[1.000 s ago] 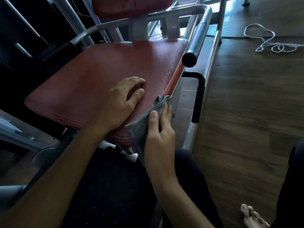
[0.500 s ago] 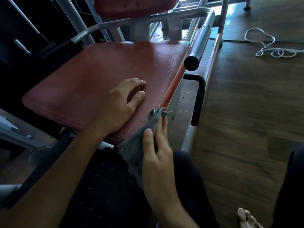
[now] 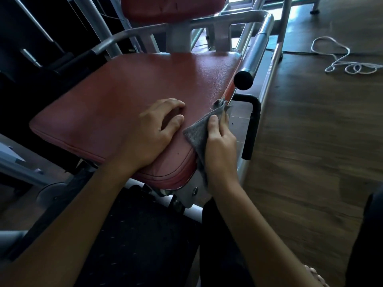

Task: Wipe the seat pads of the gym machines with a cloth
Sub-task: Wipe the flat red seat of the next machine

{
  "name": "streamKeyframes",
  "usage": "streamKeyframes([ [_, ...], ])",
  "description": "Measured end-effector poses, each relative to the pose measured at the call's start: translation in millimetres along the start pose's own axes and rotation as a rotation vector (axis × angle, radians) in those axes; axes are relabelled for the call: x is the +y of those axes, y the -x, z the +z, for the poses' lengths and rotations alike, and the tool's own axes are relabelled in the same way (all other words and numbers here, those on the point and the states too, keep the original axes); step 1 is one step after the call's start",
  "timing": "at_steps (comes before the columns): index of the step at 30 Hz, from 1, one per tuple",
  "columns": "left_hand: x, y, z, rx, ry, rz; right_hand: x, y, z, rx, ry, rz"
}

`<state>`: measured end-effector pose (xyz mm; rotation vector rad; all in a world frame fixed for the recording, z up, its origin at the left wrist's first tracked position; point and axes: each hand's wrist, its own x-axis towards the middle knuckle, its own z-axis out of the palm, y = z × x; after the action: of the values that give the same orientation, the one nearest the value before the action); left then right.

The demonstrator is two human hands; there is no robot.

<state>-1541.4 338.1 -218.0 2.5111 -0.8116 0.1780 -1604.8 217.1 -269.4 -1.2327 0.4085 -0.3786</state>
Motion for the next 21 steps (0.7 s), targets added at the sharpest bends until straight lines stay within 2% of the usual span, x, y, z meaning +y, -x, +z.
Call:
streamKeyframes([
  [5,0,1,1,0.017,0.008,0.007,7,77,-3,-0.138,-0.134,-0.030],
  [11,0,1,0,0.007,-0.004,-0.001,-3,-2,-4,-0.011,-0.010,0.021],
  [17,-1,1,2,0.006,0.001,-0.007,6,84,-2,-0.066,-0.060,0.012],
  [21,-2,1,3,-0.004,-0.018,-0.013,6,110,2,-0.073,-0.078,0.097],
])
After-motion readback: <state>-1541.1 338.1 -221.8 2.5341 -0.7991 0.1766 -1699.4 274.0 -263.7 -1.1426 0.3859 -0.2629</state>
